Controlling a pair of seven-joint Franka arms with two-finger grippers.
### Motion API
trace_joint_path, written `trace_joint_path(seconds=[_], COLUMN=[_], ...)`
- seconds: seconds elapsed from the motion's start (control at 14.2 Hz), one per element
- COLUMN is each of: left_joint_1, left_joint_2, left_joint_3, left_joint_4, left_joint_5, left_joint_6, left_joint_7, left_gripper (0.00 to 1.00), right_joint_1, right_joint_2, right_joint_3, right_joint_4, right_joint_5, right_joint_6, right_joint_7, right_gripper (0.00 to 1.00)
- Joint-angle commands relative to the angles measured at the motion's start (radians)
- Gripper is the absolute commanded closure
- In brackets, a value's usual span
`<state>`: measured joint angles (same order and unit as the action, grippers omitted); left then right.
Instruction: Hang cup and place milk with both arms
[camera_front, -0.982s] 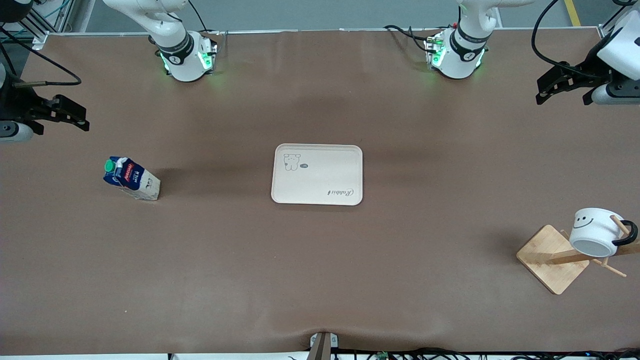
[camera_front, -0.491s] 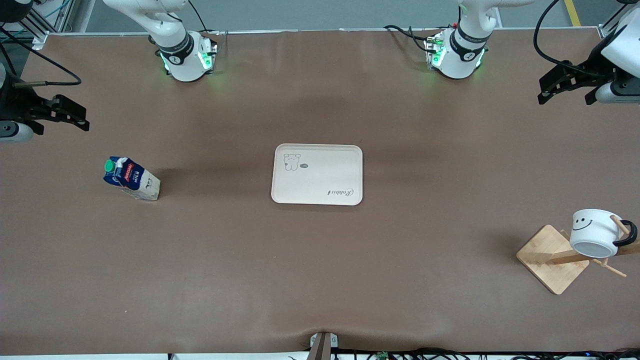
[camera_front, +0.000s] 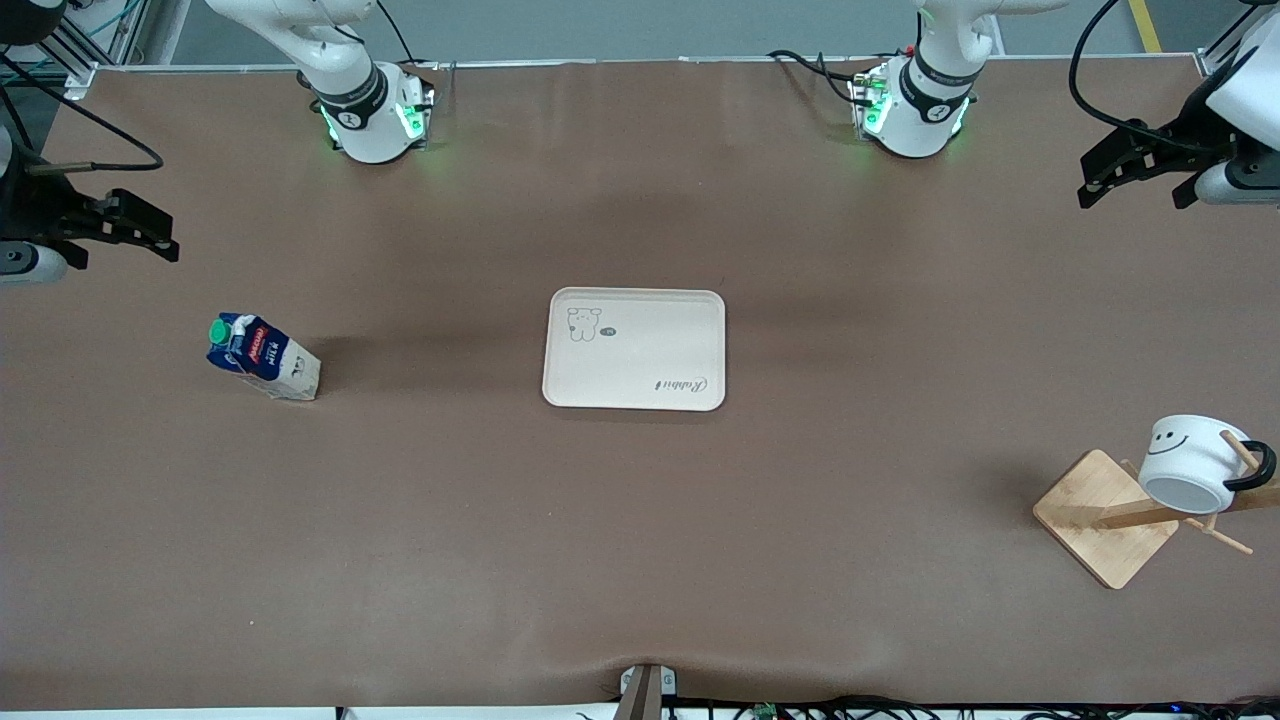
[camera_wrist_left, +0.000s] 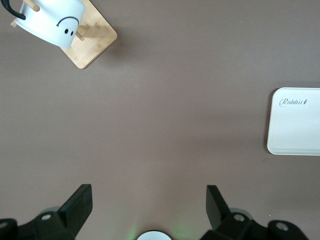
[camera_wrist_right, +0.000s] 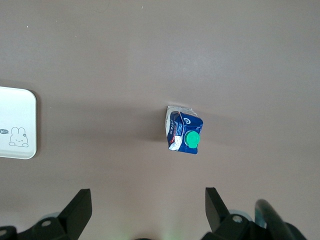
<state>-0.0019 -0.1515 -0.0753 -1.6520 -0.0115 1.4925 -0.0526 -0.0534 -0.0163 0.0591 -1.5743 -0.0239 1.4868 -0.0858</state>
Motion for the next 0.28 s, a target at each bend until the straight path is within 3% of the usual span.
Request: trace_joint_path(seconds=[0.0, 0.21], left_joint_1=[-0.006, -0.006], left_joint_2=[0.001, 0.007], left_joint_3=[0.006, 0.008], left_joint_4=[0.012, 0.014], left_joint_5=[-0.013, -0.012], left_joint_6=[0.0, 0.0], left_joint_7=[-0.007, -0.007], left_gripper=[0.0, 0.0], right_joint_1=[-0.006, -0.006], right_joint_2=[-0.011, -0.011], right_joint_3=[0.005, 0.005], right_joint_4=[0.004, 0.004], right_joint_5=[-0.001, 0.001], right_joint_6=[-0.013, -0.013], right_joint_7=[-0.003, -0.003], right_gripper=[0.0, 0.0])
